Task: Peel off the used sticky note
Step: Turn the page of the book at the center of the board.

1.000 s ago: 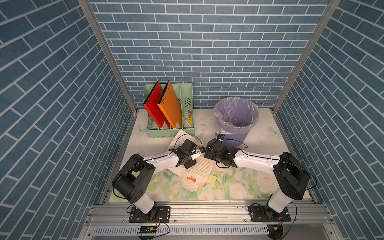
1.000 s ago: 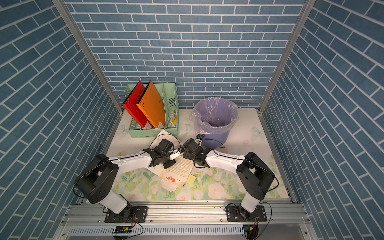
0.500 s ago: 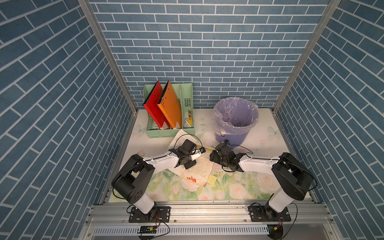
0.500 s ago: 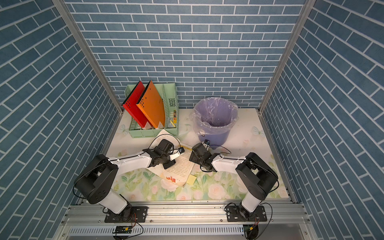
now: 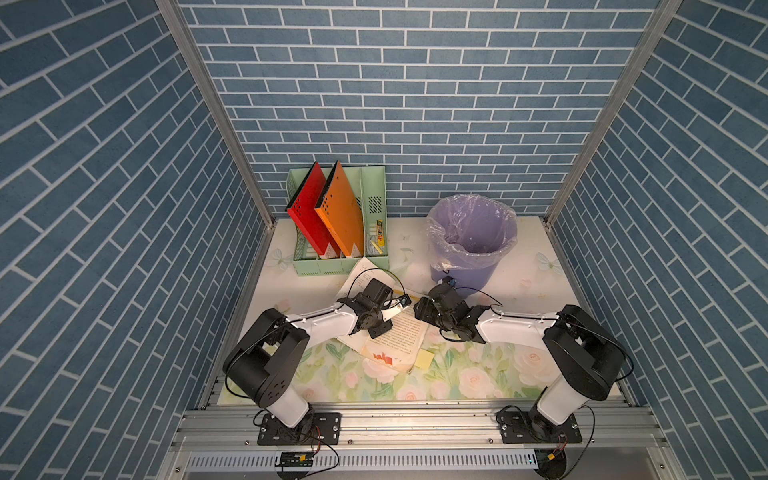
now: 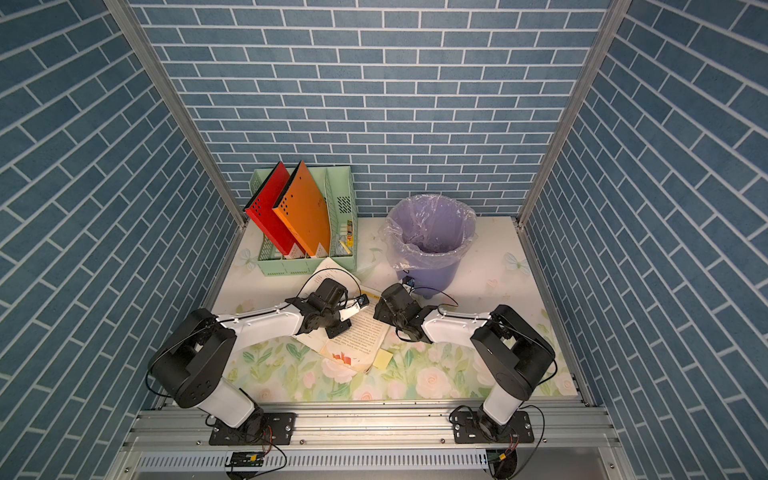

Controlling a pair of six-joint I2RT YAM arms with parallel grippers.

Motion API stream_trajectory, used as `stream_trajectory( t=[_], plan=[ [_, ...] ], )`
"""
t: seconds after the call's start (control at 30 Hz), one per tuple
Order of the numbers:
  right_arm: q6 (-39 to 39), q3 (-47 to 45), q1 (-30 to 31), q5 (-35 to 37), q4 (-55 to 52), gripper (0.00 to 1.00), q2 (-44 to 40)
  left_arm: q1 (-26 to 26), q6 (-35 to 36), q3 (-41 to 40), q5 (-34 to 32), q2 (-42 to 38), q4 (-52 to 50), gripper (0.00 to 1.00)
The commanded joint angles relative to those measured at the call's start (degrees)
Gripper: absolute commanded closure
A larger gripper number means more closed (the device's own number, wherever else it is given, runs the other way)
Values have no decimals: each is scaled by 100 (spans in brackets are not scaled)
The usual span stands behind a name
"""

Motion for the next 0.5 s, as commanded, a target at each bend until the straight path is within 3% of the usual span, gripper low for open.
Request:
stream_trajectory(
  t=[0.0,0.47],
  plan=[
    [-53,127,27,-30,68,23,182,-5,-45,-87,54,-11,-295,59],
    [-163,336,217,95,40,26,2,-5,-31,-115,93,-34,-283,60]
  ],
)
